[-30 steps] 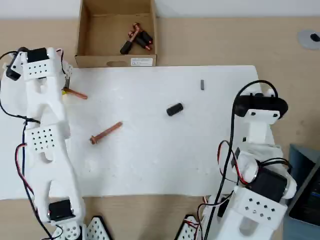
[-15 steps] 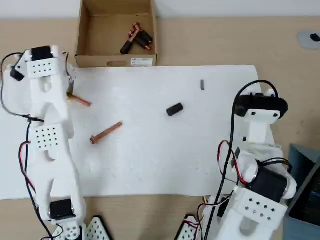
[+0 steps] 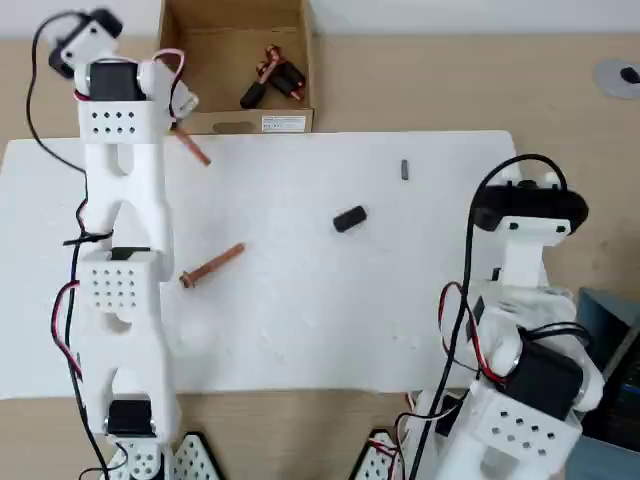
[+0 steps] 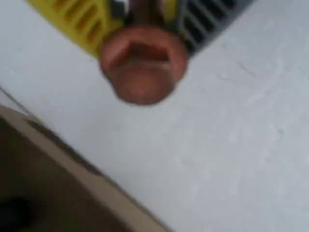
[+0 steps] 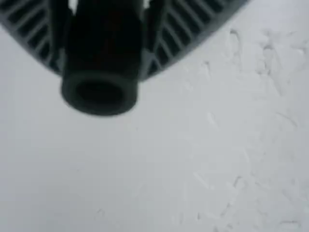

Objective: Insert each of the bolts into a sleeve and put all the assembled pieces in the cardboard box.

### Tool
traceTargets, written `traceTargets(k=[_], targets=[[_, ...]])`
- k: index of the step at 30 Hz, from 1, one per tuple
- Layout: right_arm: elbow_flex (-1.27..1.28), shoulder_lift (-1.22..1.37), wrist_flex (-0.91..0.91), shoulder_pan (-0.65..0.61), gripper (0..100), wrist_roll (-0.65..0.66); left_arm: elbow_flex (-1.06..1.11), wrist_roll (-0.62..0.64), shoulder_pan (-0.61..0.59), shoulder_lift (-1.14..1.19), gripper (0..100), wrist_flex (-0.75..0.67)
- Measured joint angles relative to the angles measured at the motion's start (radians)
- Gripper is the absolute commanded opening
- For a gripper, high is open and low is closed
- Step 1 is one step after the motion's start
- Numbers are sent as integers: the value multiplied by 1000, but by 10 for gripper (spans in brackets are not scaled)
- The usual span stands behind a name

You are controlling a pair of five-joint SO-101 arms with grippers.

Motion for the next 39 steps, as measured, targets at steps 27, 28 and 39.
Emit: traceTargets(k=[27,28,39], targets=[[262,-609,-72,0,10,91,1157,-199,229,-1157,2,2],[290,-618,-86,0,10,91,1200,-210,229,-1197,2,-5],[506,-621,-189,-106,10,43,1752,-242,232,-1775,2,-256]])
